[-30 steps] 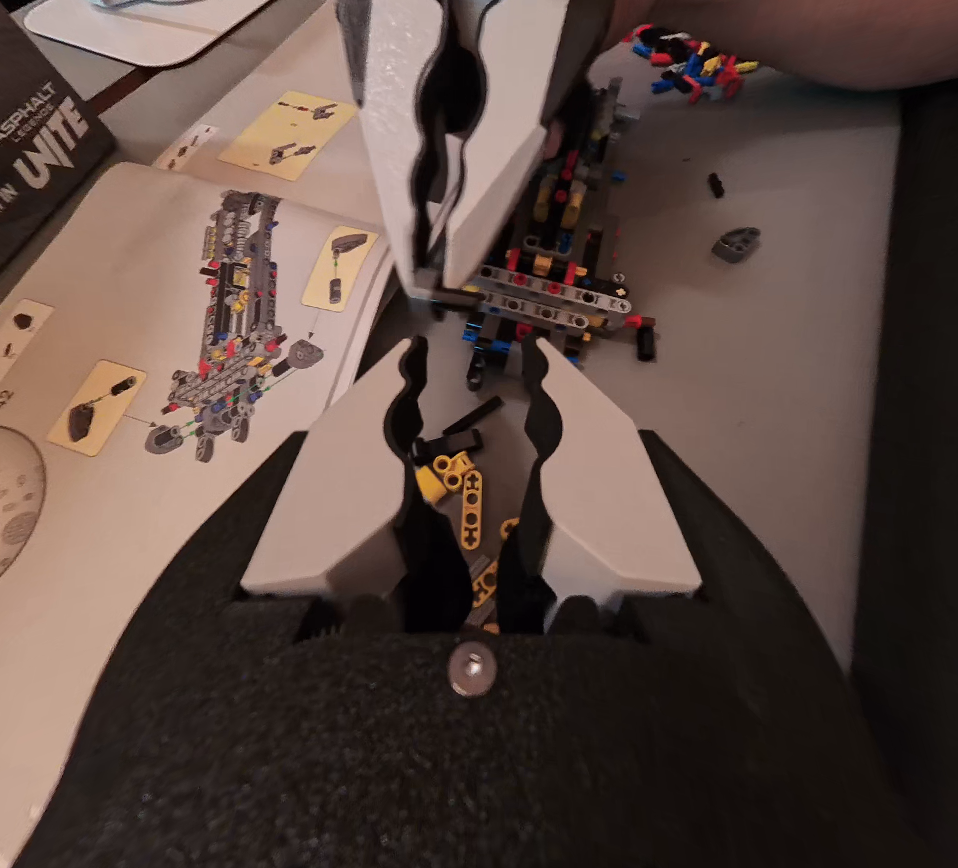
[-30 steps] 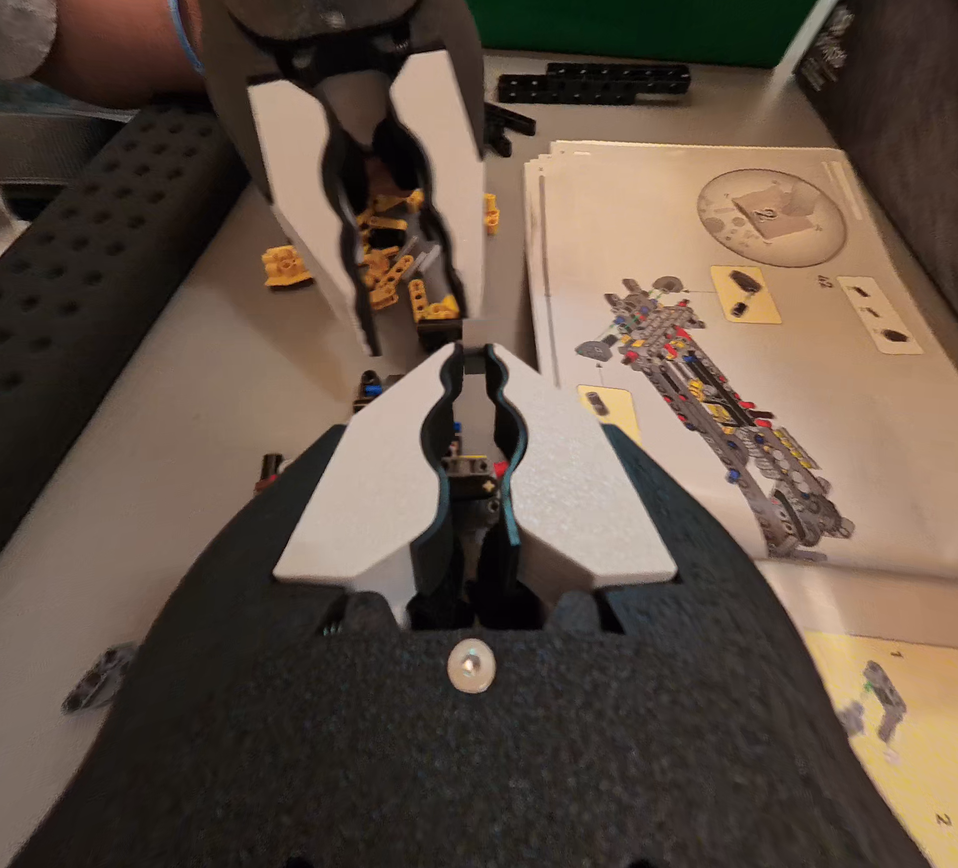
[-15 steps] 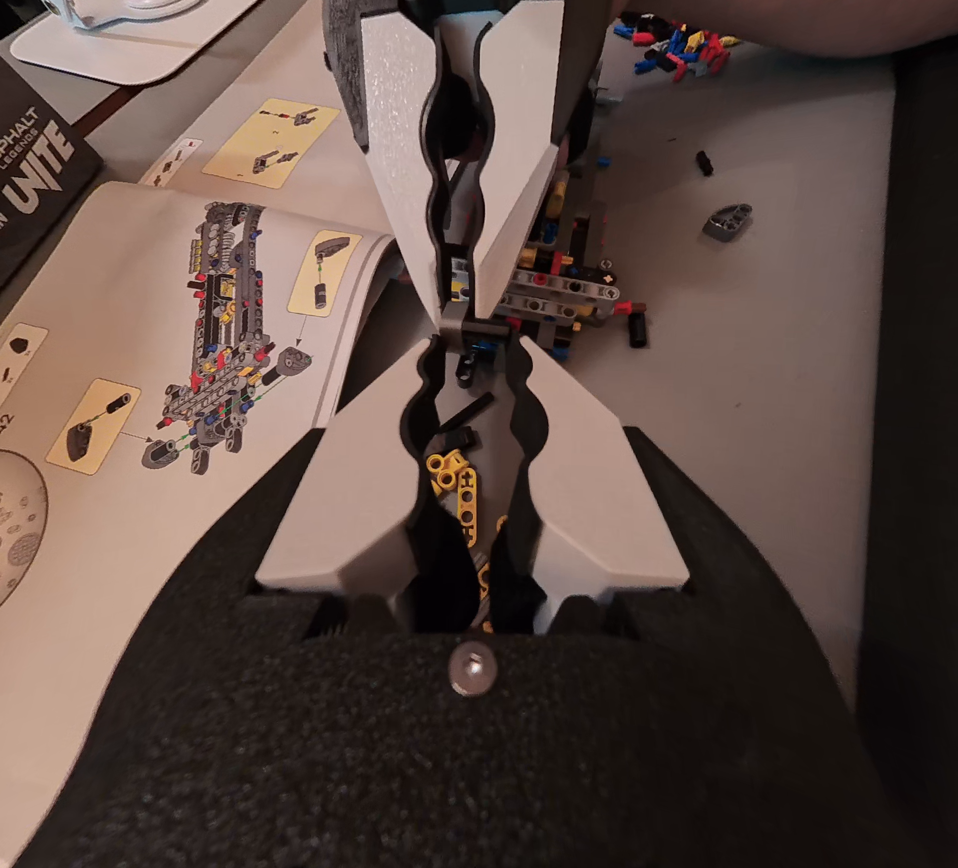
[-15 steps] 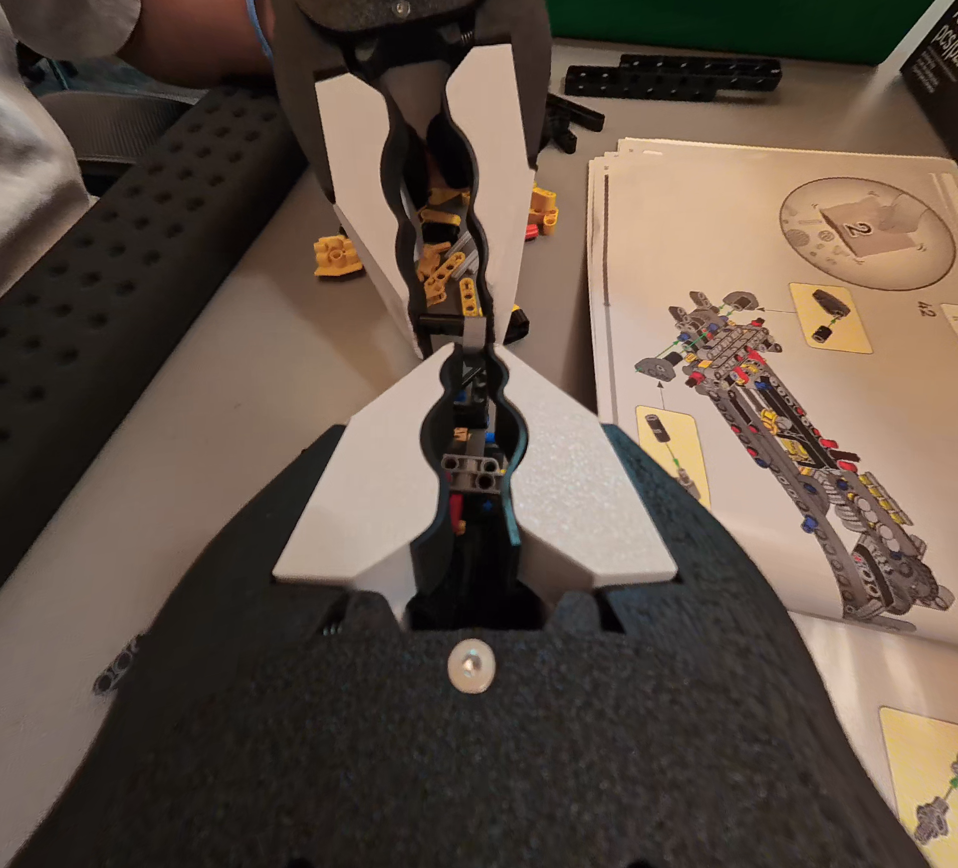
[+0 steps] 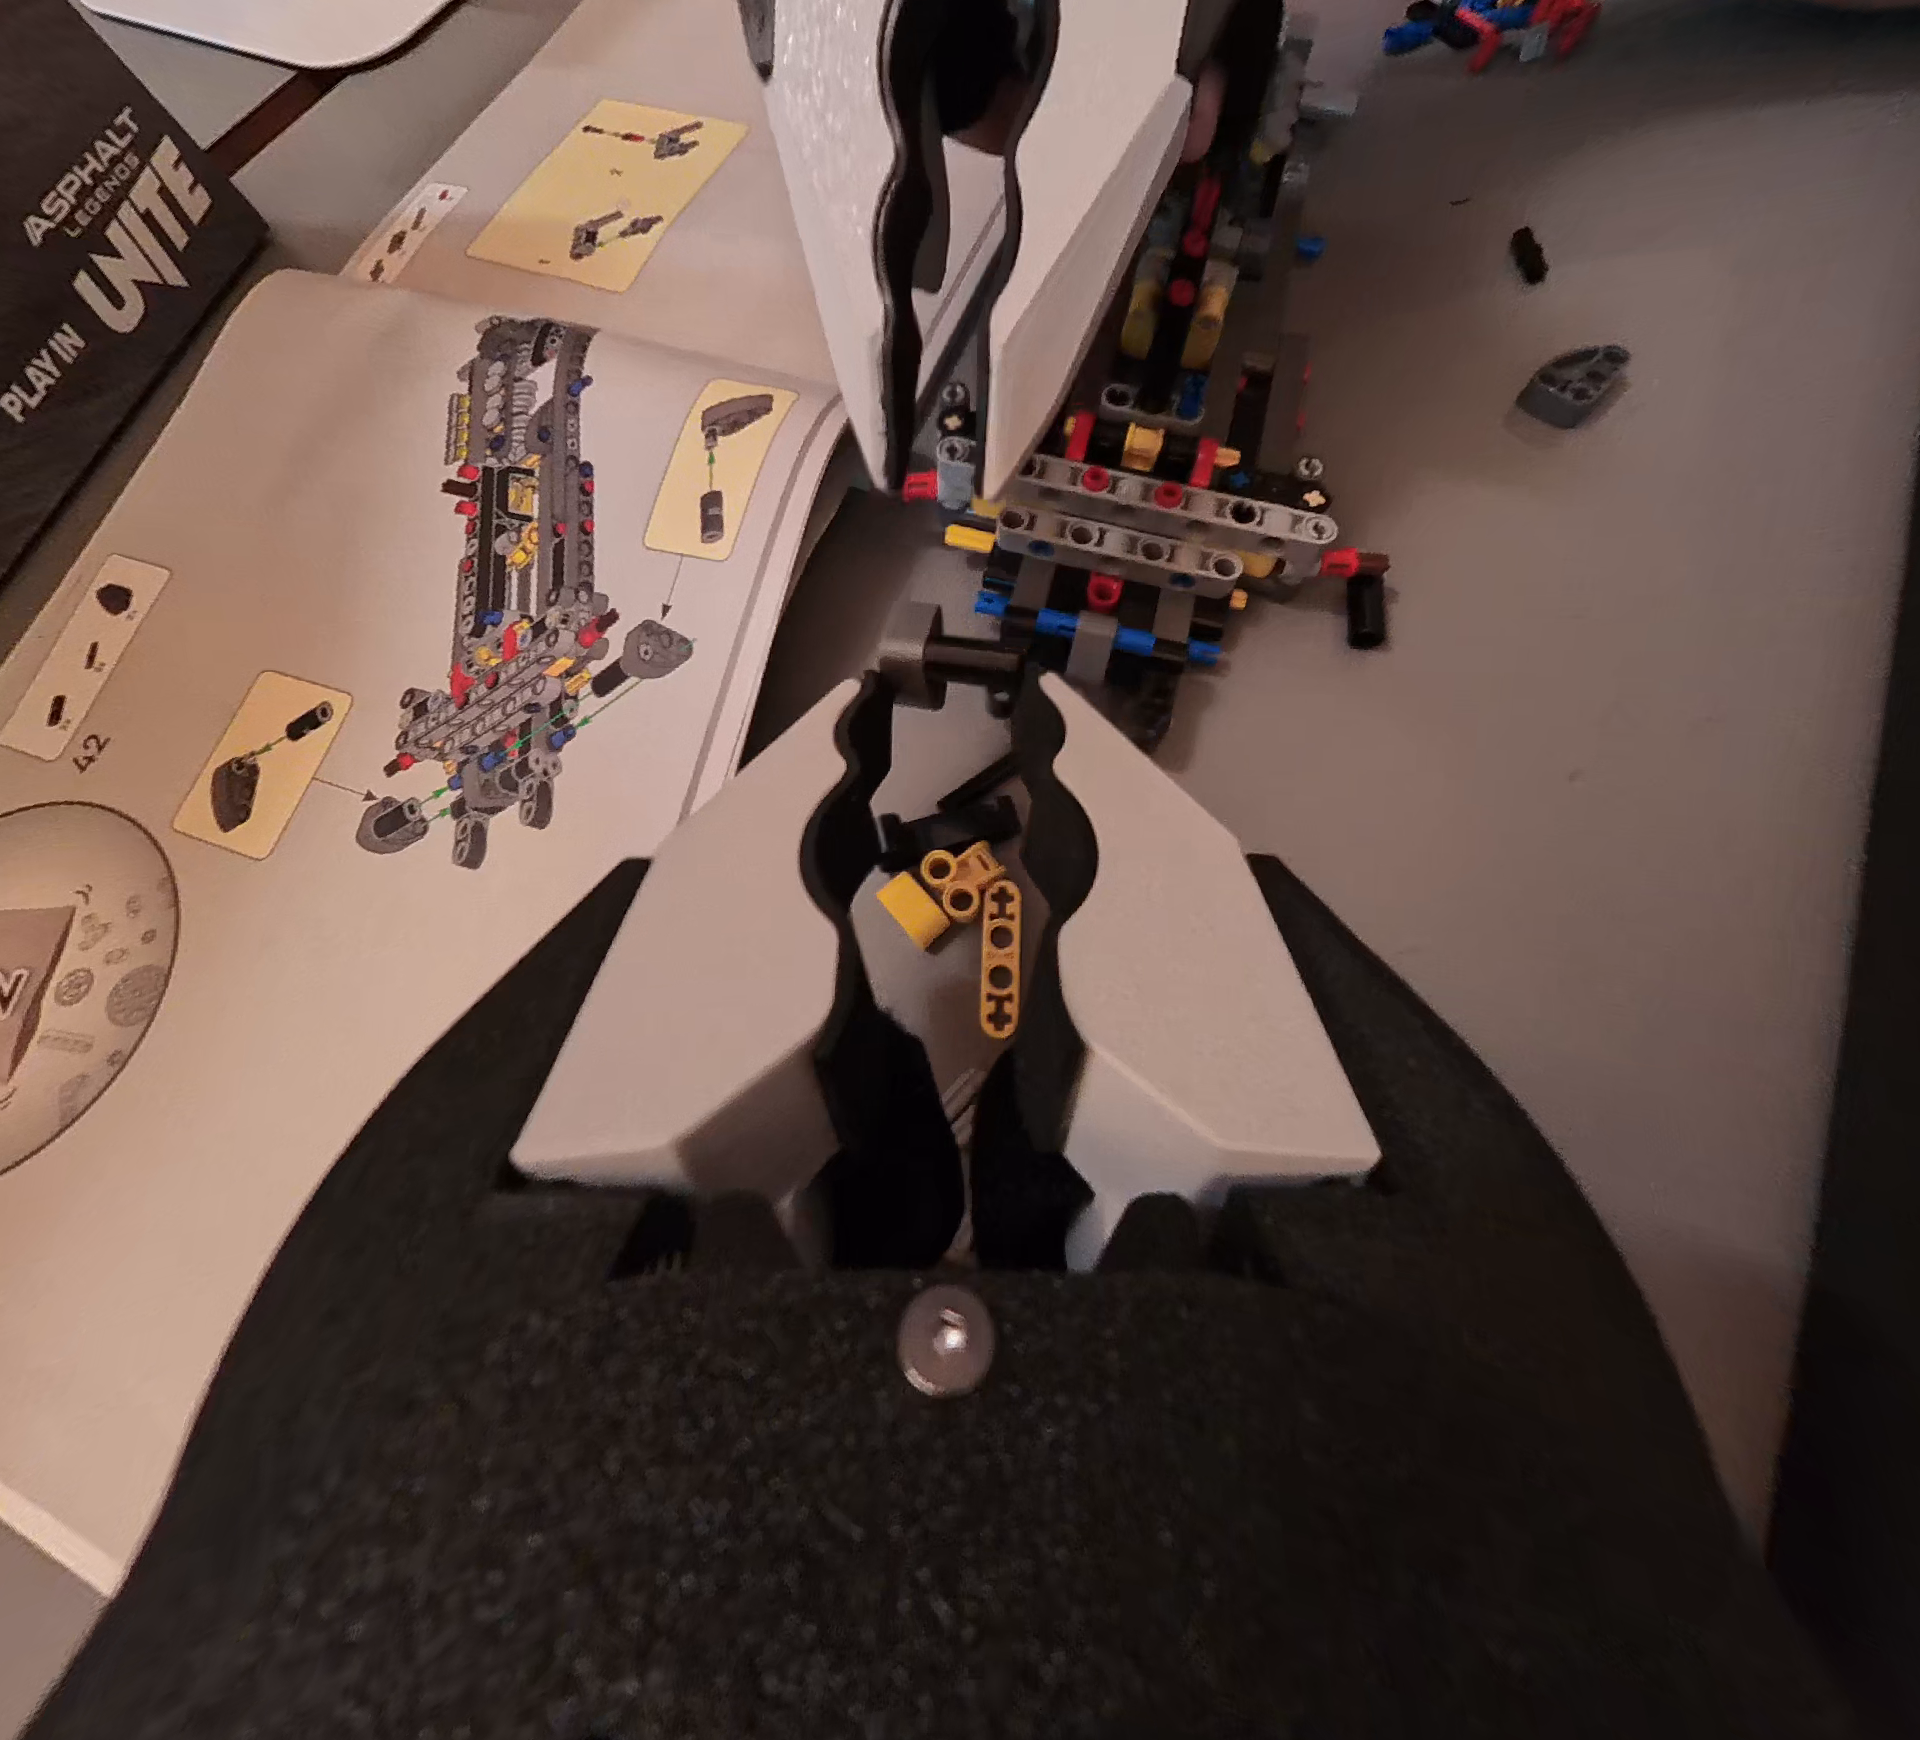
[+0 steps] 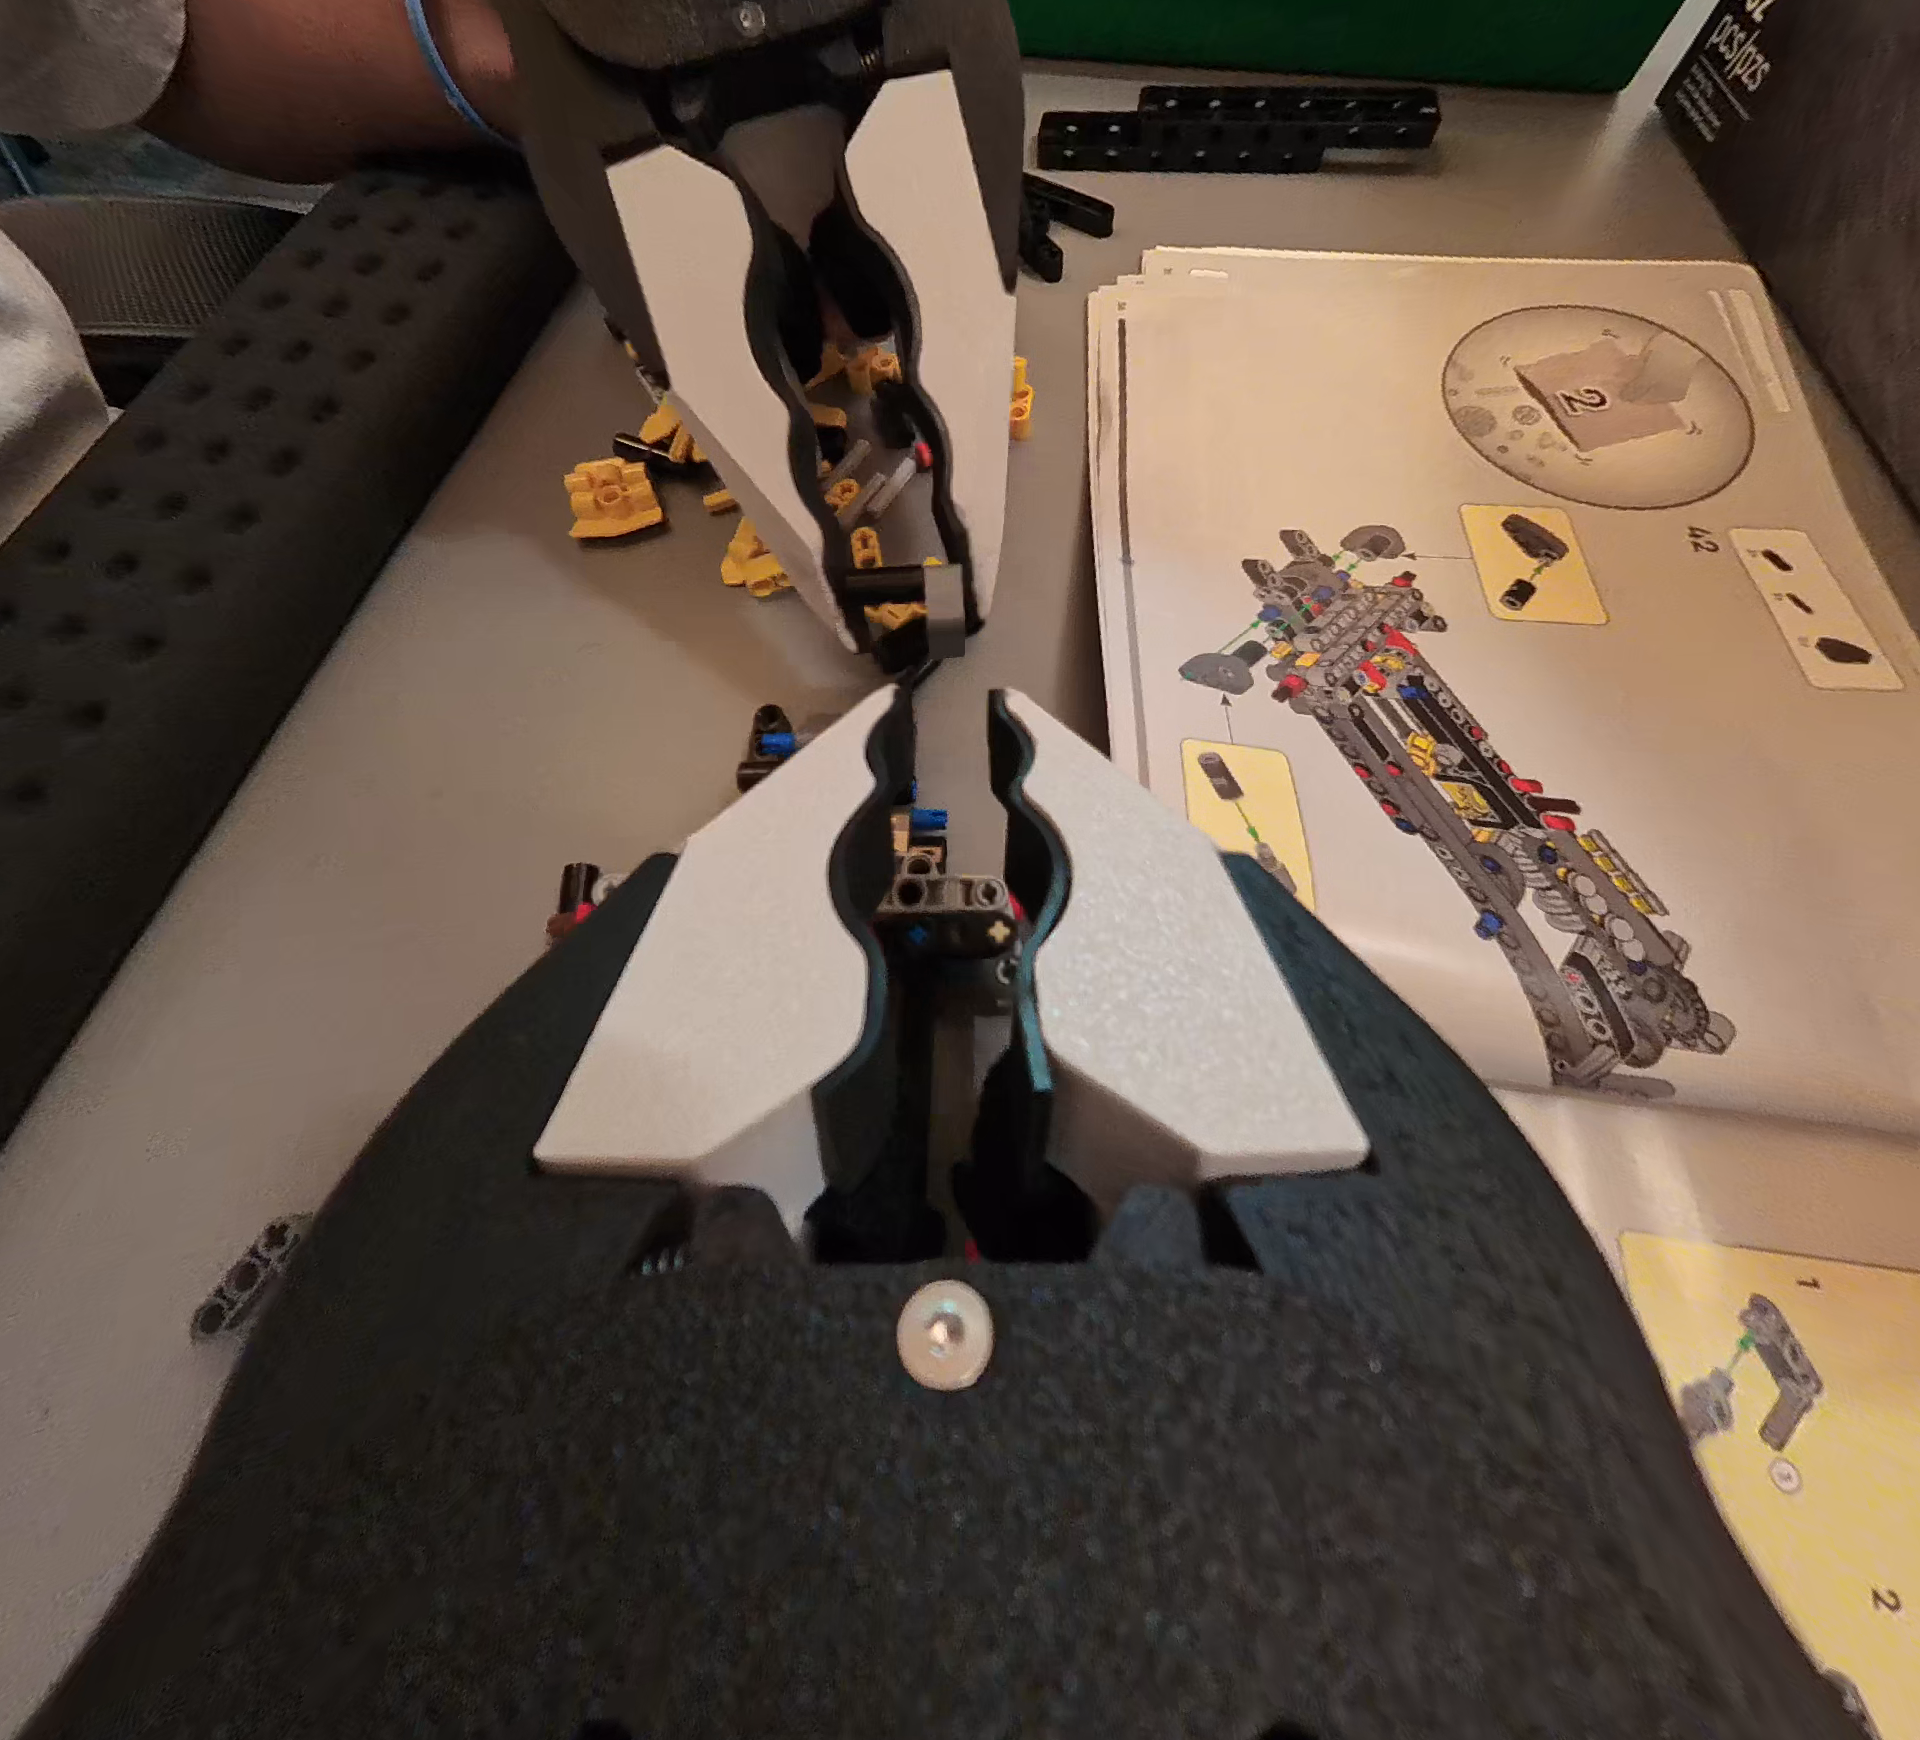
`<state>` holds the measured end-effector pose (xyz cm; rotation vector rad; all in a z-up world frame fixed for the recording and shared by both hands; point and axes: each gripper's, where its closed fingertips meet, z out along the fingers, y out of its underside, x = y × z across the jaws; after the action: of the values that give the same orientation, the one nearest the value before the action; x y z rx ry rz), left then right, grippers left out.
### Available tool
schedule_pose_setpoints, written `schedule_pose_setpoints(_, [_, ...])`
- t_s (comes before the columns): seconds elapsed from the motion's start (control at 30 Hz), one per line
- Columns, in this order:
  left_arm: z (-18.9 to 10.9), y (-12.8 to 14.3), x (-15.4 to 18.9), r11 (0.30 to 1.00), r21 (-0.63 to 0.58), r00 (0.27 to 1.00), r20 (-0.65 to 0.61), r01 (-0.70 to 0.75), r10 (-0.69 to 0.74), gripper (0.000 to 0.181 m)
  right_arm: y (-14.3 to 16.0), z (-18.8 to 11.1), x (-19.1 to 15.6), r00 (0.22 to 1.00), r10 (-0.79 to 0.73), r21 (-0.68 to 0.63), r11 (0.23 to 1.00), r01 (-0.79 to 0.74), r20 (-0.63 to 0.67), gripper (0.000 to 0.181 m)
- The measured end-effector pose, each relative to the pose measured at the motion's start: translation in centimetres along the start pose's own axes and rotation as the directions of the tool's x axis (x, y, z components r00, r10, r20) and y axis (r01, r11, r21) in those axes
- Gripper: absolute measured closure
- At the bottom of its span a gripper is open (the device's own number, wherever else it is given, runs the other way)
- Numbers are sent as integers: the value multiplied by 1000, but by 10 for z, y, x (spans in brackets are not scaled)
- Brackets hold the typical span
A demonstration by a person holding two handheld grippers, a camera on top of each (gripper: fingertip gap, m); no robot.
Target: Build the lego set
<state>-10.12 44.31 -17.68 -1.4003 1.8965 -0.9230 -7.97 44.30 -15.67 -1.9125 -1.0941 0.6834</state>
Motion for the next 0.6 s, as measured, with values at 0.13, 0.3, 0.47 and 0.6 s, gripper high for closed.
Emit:
schedule_pose_setpoints(0.13, [0,2,-3,1000,-13,1000,9,1,-1,160,3,-6,5,1000,2,-16,1000,-2,-24,168])
schedule_pose_setpoints(0.3, [2,0,1,1000,-9,1000,-9,2,-2,160,7,-6,4,1000,-1,-41,999,0,-25,166])
schedule_pose_setpoints(0.47, [7,-2,6,1000,-14,1000,-20,-12,12,160,14,0,-1,1000,-23,-82,996,22,-6,166])
schedule_pose_setpoints(0.6, [10,-3,9,1000,-16,1000,-27,-14,14,160,19,4,-7,999,-44,-112,993,46,19,160])
